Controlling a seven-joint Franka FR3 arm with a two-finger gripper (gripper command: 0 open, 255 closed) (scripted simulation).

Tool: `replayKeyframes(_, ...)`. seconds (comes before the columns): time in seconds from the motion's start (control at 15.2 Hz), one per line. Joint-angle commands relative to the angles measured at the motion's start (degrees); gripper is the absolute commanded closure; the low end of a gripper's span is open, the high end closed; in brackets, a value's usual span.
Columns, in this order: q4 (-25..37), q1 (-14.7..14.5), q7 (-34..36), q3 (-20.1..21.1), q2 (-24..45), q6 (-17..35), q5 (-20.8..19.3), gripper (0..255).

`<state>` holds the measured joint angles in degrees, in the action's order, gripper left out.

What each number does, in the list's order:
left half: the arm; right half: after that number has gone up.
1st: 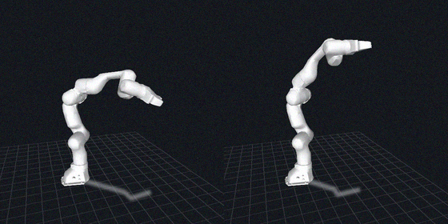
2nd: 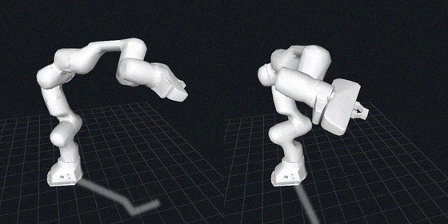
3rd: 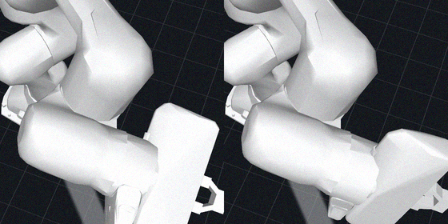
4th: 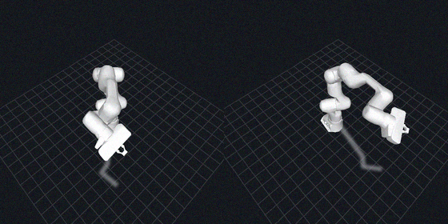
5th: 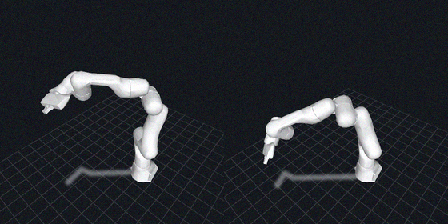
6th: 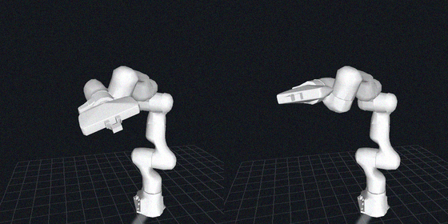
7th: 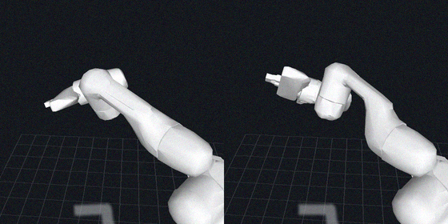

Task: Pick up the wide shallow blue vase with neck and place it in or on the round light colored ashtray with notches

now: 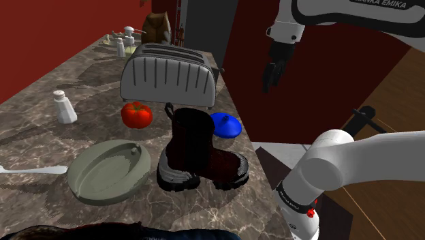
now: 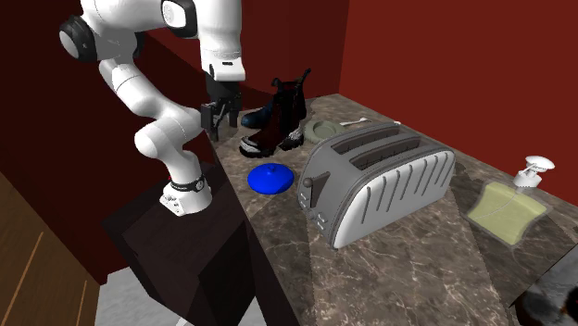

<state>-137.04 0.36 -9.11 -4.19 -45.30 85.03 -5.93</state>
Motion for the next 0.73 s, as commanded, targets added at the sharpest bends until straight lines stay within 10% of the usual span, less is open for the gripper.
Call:
replayKeyframes(0.0,0.0,0.0,0.0,0.0,0.0,0.0,0.0,0)
replayKeyframes(0.66,-8.09,-4.53,4.55,3.9,8.48,19.85,6.99,0)
